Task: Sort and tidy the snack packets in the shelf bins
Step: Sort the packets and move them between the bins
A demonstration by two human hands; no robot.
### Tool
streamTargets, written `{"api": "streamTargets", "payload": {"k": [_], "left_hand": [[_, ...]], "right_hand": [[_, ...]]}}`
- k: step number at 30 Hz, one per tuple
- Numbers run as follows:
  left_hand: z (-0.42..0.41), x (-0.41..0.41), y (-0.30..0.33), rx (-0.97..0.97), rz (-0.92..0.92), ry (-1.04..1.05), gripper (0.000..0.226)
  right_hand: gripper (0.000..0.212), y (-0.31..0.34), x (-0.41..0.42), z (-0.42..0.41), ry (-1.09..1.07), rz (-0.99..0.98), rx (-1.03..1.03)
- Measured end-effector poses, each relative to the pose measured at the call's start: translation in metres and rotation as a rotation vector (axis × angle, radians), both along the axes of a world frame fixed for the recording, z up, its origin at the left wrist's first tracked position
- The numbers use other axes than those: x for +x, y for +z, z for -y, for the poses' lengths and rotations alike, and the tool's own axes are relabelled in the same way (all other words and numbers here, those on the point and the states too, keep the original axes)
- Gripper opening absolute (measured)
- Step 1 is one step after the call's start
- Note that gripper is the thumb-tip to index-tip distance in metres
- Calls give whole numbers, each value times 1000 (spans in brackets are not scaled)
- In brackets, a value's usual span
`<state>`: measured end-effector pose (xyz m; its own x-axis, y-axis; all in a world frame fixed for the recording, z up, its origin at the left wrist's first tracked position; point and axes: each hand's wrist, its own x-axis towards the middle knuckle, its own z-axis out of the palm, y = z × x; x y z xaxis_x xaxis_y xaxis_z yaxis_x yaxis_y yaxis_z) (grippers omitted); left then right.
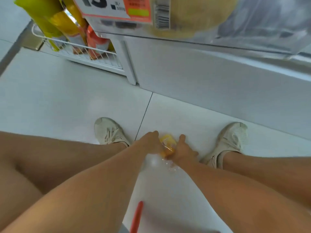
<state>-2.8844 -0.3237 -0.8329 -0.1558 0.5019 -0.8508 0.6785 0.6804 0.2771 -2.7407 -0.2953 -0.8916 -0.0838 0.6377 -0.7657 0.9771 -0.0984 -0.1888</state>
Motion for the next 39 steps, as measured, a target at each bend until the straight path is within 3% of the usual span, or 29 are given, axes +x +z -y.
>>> {"api": "streamTargets", "payload": {"k": [2,6,7,9,12,16,19,22,24,26,28,31,35,39], "left_hand": [[7,0,-8,10,1,-7,81],[2,-13,12,104,59,28,98],[-6,-19,27,165,120,35,86],[-28,-33,74,313,240,6,40],[-63,-51,193,523,299,-93,34],[-68,-61,361,898,232,-211,31],[-54,-57,437,1227,115,-213,31],[-60,-68,450,1475,86,-33,29],[-73,-82,429,1552,12,58,18],[-83,-93,404,1568,-28,177,7],[-90,-100,389,1555,-95,205,12],[-92,-107,378,1454,-145,105,14],[-88,-121,366,1361,-265,-45,13],[-76,-133,364,1405,-313,-125,20]], "right_hand": [[35,2,-6,-1,87,-48,-110],[34,50,-6,-38,228,-213,-418],[34,73,-5,-56,293,-273,-428],[18,140,-6,-92,430,-368,-395],[18,265,-4,-126,571,-514,-255],[7,424,11,-129,553,-794,-29],[7,496,15,-123,606,-977,379],[17,502,0,-131,532,-1029,868],[16,485,-18,-143,468,-1028,1026],[14,463,-36,-154,495,-972,1028],[12,445,-55,-161,602,-905,967],[5,429,-81,-164,714,-946,841],[8,413,-105,-165,880,-800,833],[12,426,-99,-166,846,-810,844]]}}
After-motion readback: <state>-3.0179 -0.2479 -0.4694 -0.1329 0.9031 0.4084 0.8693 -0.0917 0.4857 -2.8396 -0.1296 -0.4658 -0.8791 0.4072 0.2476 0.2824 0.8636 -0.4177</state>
